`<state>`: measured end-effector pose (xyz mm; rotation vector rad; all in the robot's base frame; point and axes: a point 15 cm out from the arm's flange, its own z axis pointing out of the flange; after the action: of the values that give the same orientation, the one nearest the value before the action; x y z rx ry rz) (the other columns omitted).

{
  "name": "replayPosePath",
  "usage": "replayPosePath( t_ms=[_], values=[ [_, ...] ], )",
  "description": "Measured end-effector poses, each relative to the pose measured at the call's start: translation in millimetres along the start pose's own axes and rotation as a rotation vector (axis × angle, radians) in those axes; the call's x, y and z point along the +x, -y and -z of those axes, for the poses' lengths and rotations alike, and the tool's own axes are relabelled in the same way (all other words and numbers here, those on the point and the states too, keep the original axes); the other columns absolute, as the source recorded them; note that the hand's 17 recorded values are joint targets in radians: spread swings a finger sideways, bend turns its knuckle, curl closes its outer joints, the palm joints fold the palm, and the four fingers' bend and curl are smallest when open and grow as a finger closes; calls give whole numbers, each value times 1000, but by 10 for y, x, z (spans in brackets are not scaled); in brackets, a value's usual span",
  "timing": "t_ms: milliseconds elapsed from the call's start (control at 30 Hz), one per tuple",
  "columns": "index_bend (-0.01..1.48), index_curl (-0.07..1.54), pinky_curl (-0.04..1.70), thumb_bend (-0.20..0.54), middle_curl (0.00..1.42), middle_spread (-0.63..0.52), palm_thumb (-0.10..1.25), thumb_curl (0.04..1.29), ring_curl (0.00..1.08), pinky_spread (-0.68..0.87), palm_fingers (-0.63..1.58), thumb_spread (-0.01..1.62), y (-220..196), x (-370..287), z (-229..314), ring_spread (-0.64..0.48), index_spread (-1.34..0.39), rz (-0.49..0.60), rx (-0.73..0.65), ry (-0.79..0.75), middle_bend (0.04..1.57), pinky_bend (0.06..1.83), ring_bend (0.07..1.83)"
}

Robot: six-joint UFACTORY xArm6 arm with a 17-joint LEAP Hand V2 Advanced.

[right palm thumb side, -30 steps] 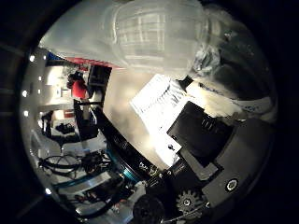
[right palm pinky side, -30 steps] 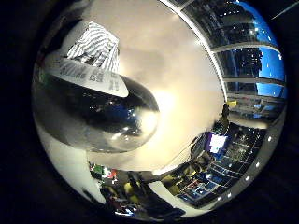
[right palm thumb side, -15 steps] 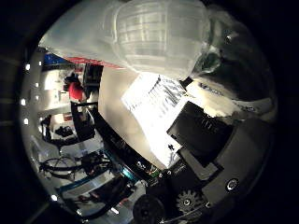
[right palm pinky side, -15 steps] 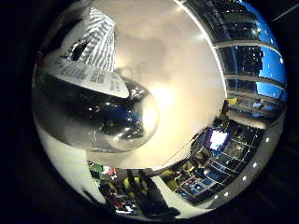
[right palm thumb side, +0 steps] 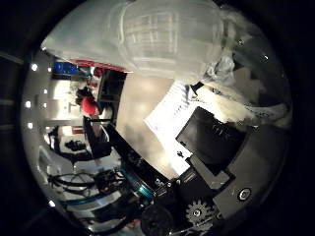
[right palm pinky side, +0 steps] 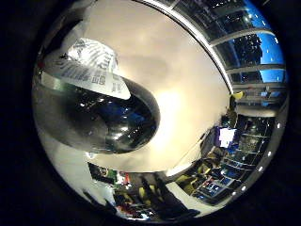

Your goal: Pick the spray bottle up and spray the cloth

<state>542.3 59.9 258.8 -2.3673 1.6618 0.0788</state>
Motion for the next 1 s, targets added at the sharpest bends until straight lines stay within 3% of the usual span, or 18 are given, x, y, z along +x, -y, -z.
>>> replayPosePath(
  t_ms=[467, 1000],
  values=[
    [978, 1101, 1683, -15, 878, -148, 1052, 828, 946, -112, 1073, 797, 641, -1228, 198, -272, -312, -30, 268, 512, 1358, 982, 1305],
    [980, 1107, 1683, -17, 876, -148, 1043, 849, 947, -100, 1076, 787, 1237, -1856, 31, -270, -315, -88, 451, 892, 1357, 1001, 1314]
  ],
)
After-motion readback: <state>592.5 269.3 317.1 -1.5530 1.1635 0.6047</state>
